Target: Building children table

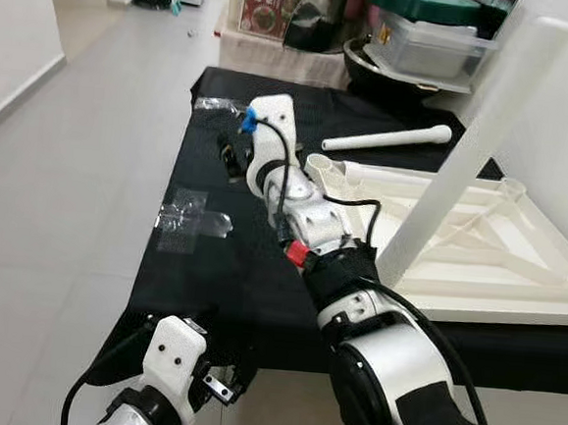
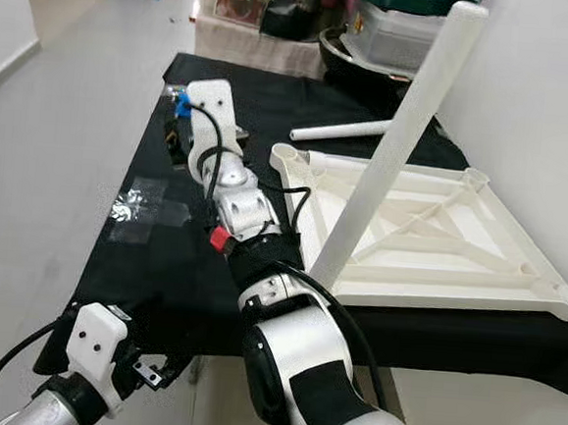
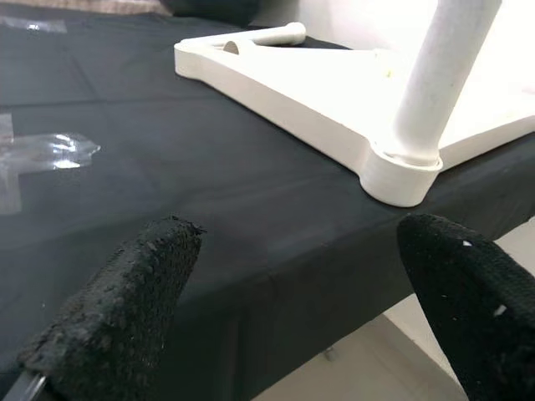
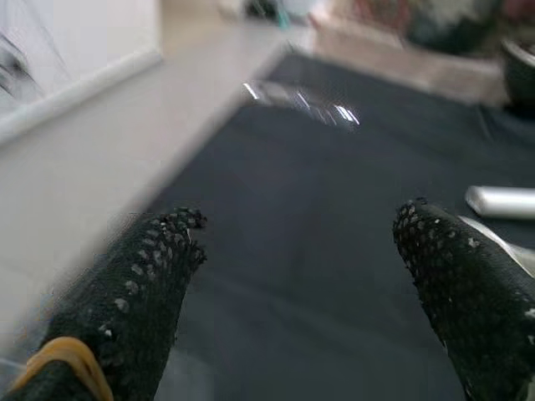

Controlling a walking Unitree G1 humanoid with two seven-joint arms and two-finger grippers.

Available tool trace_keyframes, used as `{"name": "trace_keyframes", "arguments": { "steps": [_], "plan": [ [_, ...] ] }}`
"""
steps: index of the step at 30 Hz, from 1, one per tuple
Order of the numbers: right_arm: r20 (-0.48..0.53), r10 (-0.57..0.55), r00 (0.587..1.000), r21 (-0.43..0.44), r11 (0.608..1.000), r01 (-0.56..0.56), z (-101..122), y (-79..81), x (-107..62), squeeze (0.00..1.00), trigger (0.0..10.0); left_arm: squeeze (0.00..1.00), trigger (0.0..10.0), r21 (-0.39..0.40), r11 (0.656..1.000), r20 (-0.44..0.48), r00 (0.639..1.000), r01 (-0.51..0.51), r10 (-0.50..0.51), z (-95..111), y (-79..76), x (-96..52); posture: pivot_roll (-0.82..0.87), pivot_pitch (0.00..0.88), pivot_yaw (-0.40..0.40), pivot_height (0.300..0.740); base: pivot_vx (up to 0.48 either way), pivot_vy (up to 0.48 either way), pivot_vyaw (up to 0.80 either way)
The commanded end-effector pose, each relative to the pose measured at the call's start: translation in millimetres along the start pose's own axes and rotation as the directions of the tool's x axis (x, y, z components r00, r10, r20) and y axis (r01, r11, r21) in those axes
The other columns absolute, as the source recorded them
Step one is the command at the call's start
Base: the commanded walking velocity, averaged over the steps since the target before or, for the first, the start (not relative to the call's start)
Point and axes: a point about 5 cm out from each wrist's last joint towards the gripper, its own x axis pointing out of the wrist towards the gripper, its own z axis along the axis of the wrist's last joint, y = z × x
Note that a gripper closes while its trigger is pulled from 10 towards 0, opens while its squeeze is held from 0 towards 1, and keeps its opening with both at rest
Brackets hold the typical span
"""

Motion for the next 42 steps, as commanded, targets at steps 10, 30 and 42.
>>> {"name": "trace_keyframes", "arguments": {
  "steps": [10,30,42],
  "plan": [
    [-0.143,-0.302,0.943,-0.056,0.953,0.296,-32,-54.5,2.3,0.00,10.0,0.00,10.0,-0.047,0.999,-0.029,1.000,0.005,-0.007,7,-16.2,-10.8,0.11,0.198,-0.217,0.740,0.000,0.000,0.00],
    [-0.358,-0.380,0.853,0.043,0.906,0.422,-68,-75.5,-6.2,0.00,10.0,0.00,10.0,-0.049,0.999,-0.043,0.999,-0.003,0.001,10,-20.7,-12.1,0.10,0.192,-0.217,0.740,0.000,0.000,0.00],
    [-0.404,-0.349,0.845,0.072,0.909,0.410,-66,-86.2,-7.0,0.00,10.0,0.00,10.0,-0.048,0.999,-0.045,0.999,-0.009,0.007,11,-20.9,-12.3,0.08,0.200,-0.219,0.740,0.000,0.000,0.00]
  ]
}}
